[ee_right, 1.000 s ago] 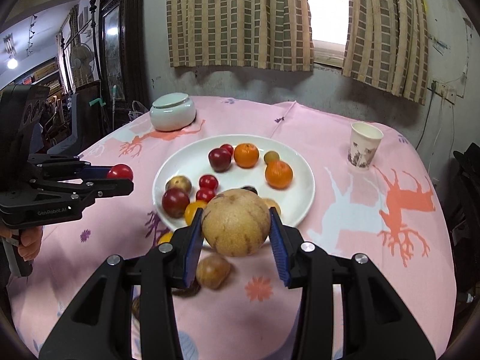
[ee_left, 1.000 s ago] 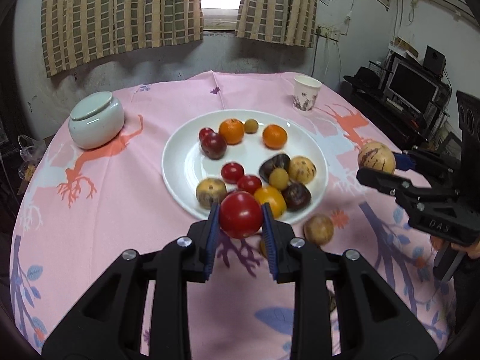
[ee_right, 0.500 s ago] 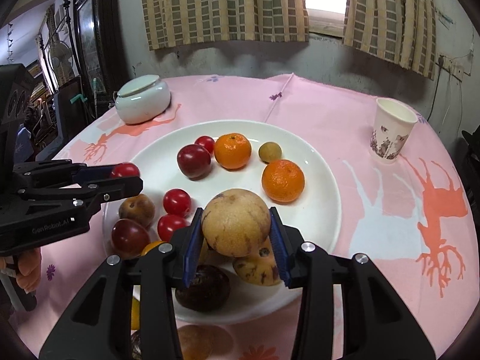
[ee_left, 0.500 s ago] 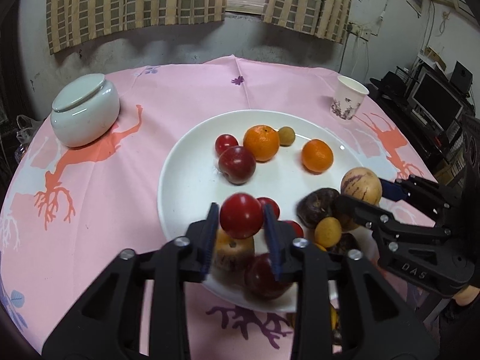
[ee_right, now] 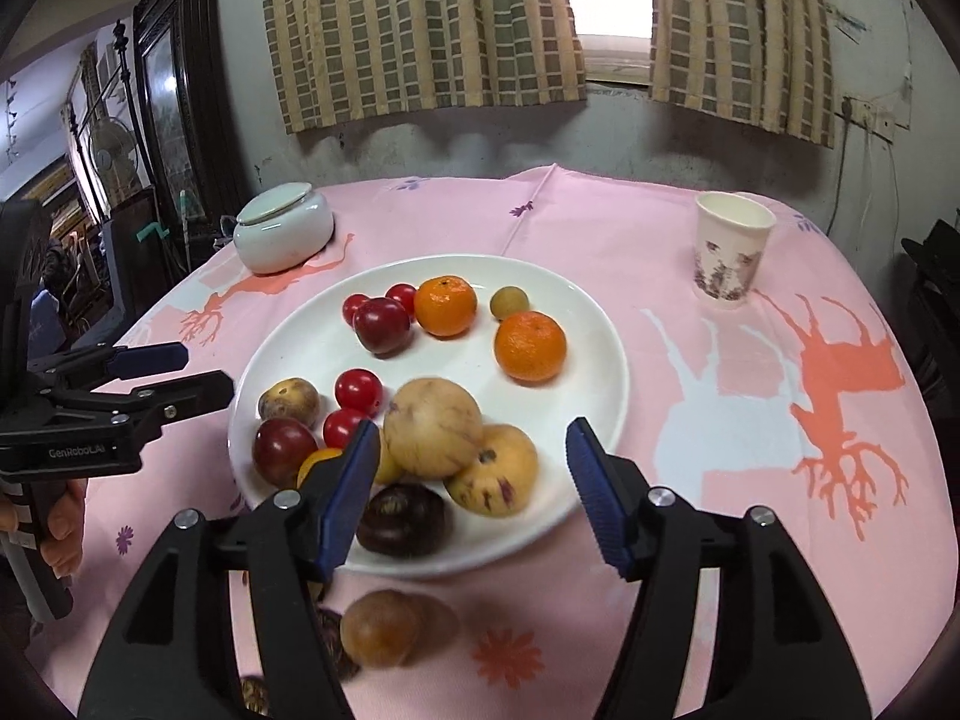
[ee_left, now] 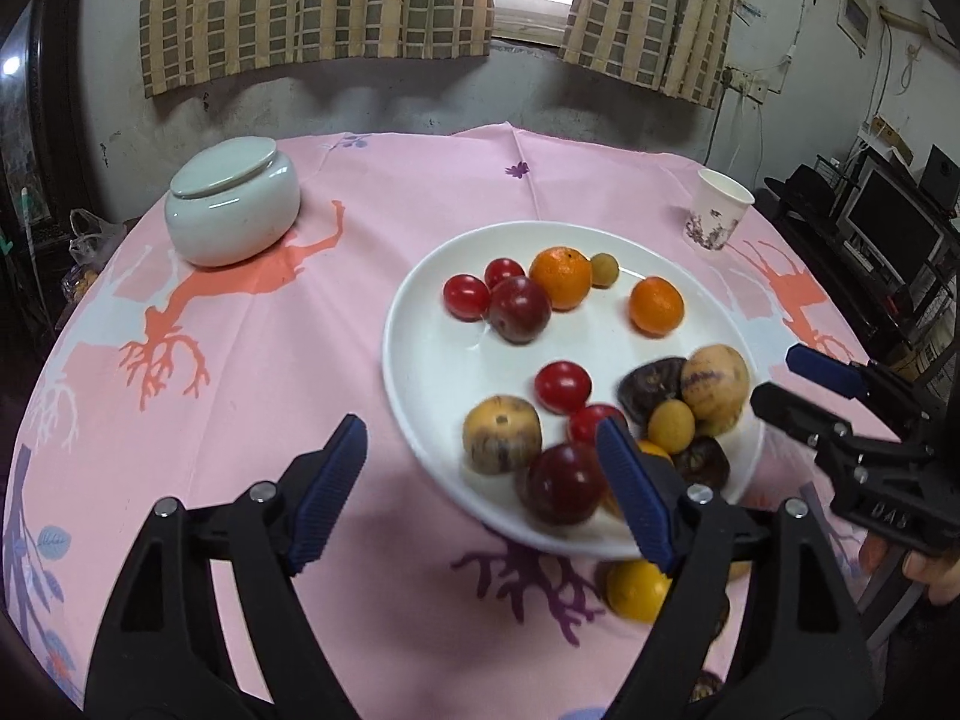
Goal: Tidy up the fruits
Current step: 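Move both open tools back toward the dark purple fruits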
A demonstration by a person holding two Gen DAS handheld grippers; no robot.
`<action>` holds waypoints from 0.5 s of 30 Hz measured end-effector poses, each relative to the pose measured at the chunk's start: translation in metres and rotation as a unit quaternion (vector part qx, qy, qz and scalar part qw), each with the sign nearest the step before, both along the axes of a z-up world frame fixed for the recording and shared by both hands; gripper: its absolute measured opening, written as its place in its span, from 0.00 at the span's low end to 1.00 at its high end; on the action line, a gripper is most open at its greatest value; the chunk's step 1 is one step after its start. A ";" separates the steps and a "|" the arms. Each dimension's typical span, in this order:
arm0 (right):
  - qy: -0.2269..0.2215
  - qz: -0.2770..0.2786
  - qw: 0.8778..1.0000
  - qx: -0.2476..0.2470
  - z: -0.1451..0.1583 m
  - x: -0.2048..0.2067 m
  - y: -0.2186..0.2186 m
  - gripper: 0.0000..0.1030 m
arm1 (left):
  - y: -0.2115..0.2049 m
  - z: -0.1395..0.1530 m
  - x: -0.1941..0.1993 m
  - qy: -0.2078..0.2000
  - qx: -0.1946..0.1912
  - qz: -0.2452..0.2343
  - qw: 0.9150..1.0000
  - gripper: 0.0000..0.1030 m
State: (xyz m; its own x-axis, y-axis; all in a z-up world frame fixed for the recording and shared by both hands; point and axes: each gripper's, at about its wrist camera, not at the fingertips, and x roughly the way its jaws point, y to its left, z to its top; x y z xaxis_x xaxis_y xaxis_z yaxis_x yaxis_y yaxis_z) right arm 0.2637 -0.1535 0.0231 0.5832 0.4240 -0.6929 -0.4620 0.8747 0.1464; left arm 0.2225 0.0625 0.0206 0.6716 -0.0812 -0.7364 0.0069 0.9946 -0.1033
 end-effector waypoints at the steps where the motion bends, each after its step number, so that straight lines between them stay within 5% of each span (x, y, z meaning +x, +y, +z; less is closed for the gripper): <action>1: 0.005 -0.002 1.000 0.003 0.001 -0.004 -0.006 0.63 | -0.001 0.002 -0.007 -0.001 0.002 -0.003 1.000 0.78; 15: 0.012 -0.027 0.998 0.055 0.009 -0.079 -0.067 0.64 | -0.065 -0.023 -0.112 0.022 0.021 -0.089 0.996 0.83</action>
